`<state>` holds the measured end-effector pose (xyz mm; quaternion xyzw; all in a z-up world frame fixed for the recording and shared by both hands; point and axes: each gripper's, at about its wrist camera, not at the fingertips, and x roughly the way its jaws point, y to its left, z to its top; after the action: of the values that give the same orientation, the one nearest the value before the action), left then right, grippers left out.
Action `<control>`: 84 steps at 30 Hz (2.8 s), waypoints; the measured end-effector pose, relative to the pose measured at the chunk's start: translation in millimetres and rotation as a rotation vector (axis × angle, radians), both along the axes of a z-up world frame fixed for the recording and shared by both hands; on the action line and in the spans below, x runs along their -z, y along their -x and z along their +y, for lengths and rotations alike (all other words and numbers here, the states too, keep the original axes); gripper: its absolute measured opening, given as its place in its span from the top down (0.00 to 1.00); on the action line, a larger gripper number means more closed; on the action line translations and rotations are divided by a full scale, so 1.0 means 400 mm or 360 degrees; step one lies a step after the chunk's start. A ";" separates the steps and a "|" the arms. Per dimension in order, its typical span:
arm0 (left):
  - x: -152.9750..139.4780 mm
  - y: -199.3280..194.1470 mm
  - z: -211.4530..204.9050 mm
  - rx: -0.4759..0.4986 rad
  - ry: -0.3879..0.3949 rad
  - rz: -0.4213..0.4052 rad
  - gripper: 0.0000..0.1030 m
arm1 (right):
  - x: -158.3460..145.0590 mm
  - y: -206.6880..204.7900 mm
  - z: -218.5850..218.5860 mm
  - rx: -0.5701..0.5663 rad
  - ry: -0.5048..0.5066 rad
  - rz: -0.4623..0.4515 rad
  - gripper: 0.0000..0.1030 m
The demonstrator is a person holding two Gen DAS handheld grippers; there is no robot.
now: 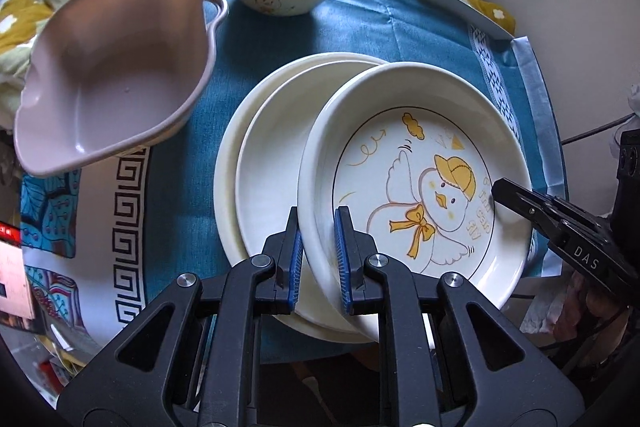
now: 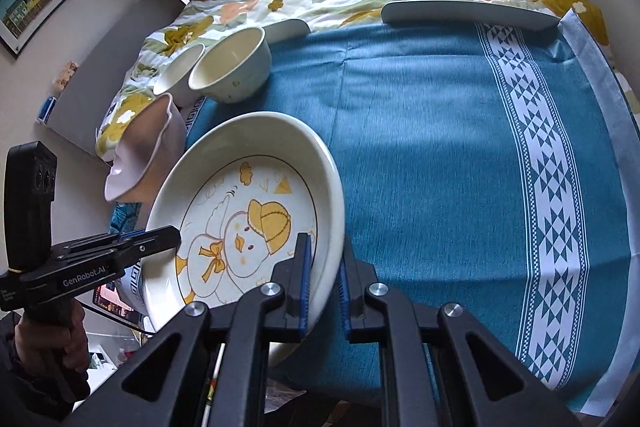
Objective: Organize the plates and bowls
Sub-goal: 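Carry the duck-print plate over the stacked bowl and plate and lower it, then set the duck-print plate on the stack and open the right gripper, then move the right gripper to the pale pink handled dish and grasp its rim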
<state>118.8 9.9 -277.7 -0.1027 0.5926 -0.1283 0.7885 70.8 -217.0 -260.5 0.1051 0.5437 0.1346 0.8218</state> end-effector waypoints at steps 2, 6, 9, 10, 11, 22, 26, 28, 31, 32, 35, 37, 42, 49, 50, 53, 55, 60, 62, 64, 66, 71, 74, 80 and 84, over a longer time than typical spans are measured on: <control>0.006 -0.005 -0.002 0.0006 -0.0003 -0.0002 0.87 | 0.003 -0.003 0.000 0.0005 0.0000 0.0006 0.89; 0.012 -0.022 -0.017 0.0013 -0.0028 -0.0002 0.85 | -0.001 -0.006 0.007 -0.0003 0.0032 -0.0012 0.89; 0.014 -0.026 -0.024 0.0034 -0.0080 -0.0010 0.85 | 0.001 -0.006 0.012 -0.0001 0.0036 -0.0013 0.89; 0.015 -0.027 -0.028 0.0046 -0.0105 -0.0014 0.85 | 0.002 -0.006 0.012 0.0001 0.0037 -0.0014 0.89; 0.016 -0.027 -0.031 0.0058 -0.0125 -0.0015 0.85 | 0.001 -0.006 0.013 0.0004 0.0035 -0.0015 0.89; -0.005 -0.027 -0.108 0.0226 -0.0532 -0.0157 0.82 | 0.004 -0.013 0.016 0.0016 0.0053 -0.0012 0.89; -0.013 -0.015 -0.133 0.0281 -0.0703 -0.0225 0.83 | 0.006 -0.016 0.023 0.0004 0.0066 -0.0014 0.89; -0.011 -0.011 -0.136 0.0289 -0.0759 -0.0247 0.83 | 0.007 -0.015 0.032 -0.0008 0.0080 -0.0019 0.89; -0.012 -0.007 -0.123 0.0272 -0.0798 -0.0254 0.83 | 0.013 -0.012 0.046 -0.0026 0.0090 -0.0018 0.89; -0.013 -0.008 -0.121 0.0269 -0.0805 -0.0257 0.83 | 0.015 -0.010 0.051 -0.0034 0.0099 -0.0021 0.89; -0.014 -0.009 -0.119 0.0265 -0.0804 -0.0256 0.83 | 0.018 -0.007 0.058 -0.0040 0.0119 -0.0032 0.89; -0.014 -0.011 -0.119 0.0266 -0.0814 -0.0258 0.83 | 0.017 -0.008 0.061 -0.0047 0.0134 -0.0038 0.89; -0.012 -0.006 -0.127 0.0270 -0.0848 -0.0271 0.83 | 0.015 -0.007 0.070 -0.0054 0.0191 -0.0064 0.89; -0.017 0.002 -0.139 0.0289 -0.0925 -0.0325 0.83 | 0.019 -0.004 0.086 -0.0068 0.0247 -0.0084 0.89; -0.017 0.002 -0.138 0.0286 -0.0919 -0.0321 0.83 | 0.019 -0.004 0.087 -0.0069 0.0250 -0.0085 0.89; -0.017 0.005 -0.136 0.0279 -0.0928 -0.0324 0.83 | 0.019 -0.003 0.095 -0.0078 0.0289 -0.0094 0.89; -0.020 0.006 -0.131 0.0268 -0.0932 -0.0328 0.83 | 0.019 -0.003 0.099 -0.0081 0.0324 -0.0102 0.89; -0.018 0.005 -0.125 0.0254 -0.0906 -0.0321 0.83 | 0.021 -0.005 0.102 -0.0081 0.0314 -0.0103 0.89; -0.020 0.005 -0.122 0.0246 -0.0887 -0.0314 0.83 | 0.020 -0.004 0.101 -0.0084 0.0316 -0.0104 0.89; -0.025 0.004 -0.118 0.0236 -0.0859 -0.0298 0.83 | 0.018 -0.006 0.100 -0.0078 0.0308 -0.0105 0.89; -0.044 0.004 -0.112 0.0214 -0.0825 -0.0294 0.83 | 0.003 -0.009 0.095 -0.0063 0.0293 -0.0120 0.89; -0.152 -0.001 -0.069 0.0061 -0.0660 -0.0355 0.81 | -0.075 -0.026 0.064 -0.0076 0.0157 -0.0206 0.89; -0.211 -0.002 -0.034 -0.0057 -0.0634 -0.0399 0.24 | -0.124 -0.051 0.056 -0.0128 0.0072 -0.0259 0.88; -0.301 0.013 0.085 -0.0271 -0.0433 -0.0501 0.01 | -0.193 -0.114 0.072 -0.0238 -0.0108 -0.0420 0.00; -0.306 0.017 0.202 -0.0401 -0.0347 -0.0478 0.01 | -0.210 -0.150 0.132 -0.0370 -0.0109 -0.0439 0.00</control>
<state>111.8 90.8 -155.3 -0.0699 0.4613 0.0221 0.8842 130.8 -164.2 -176.4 0.0502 0.4294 0.2602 0.8634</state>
